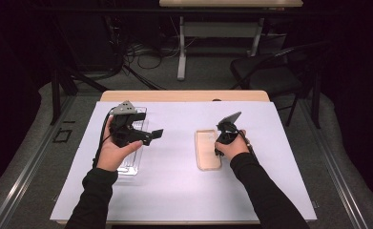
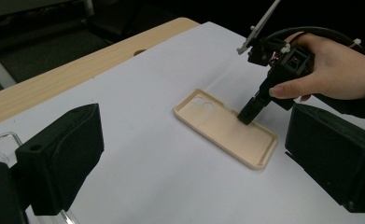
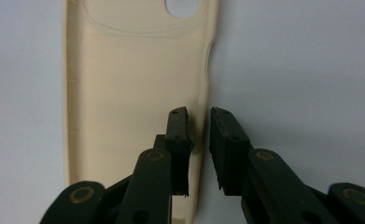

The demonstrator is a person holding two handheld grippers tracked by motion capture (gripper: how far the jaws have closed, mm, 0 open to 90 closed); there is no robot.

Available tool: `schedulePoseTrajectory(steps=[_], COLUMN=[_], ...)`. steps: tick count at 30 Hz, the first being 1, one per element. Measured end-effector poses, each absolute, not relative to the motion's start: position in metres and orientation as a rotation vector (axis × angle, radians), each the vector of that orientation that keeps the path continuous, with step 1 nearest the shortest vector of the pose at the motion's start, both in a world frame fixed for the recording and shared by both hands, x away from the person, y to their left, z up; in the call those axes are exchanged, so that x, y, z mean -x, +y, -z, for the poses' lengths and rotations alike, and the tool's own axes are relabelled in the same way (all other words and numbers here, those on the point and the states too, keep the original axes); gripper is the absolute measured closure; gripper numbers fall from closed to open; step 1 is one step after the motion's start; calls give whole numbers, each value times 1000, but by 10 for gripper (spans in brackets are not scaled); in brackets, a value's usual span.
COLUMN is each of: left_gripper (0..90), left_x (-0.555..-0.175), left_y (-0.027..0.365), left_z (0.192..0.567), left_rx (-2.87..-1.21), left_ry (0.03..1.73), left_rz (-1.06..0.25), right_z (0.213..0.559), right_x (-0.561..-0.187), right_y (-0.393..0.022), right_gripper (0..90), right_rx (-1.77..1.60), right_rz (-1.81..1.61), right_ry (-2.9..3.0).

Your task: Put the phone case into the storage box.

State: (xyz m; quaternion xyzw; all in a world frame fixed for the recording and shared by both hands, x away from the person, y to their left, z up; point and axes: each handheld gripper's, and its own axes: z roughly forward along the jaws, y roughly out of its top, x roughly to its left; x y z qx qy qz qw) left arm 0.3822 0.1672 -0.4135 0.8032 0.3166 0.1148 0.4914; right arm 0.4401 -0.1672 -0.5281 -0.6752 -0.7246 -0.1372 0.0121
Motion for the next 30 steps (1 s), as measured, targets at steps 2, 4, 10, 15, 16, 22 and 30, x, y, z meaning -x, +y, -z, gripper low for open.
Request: schedulePoseTrajectory(steps=[2,4,10,15,16,22,30], left_gripper=[46,46,46,46,46,46,46], left_x=[-382,-382,-383,-383,-383,-383,-383], left_y=[167,168,168,168,168,168,168], left_z=[414,414,413,414,414,414,414], left_rx=[-1949,-1949,-1949,-1950,-1950,-1950,-1948], left_ry=[769,769,768,770,770,770,772], left_rz=[-279,-279,-279,-279,-278,-278,-278], right_z=[528,528,528,528,528,528,528], right_x=[-440,-440,-440,-440,-440,-440,-439], right_y=[-168,-168,-167,-166,-166,-166,-166], right_gripper=[798,806,816,837,838,842,846], right_rx=[2107,2111,2122,2129,2134,2153,2159], right_rz=[421,422,410,415,412,418,413], right_ry=[-2261,-2260,-2257,-2242,-2239,-2220,-2221])
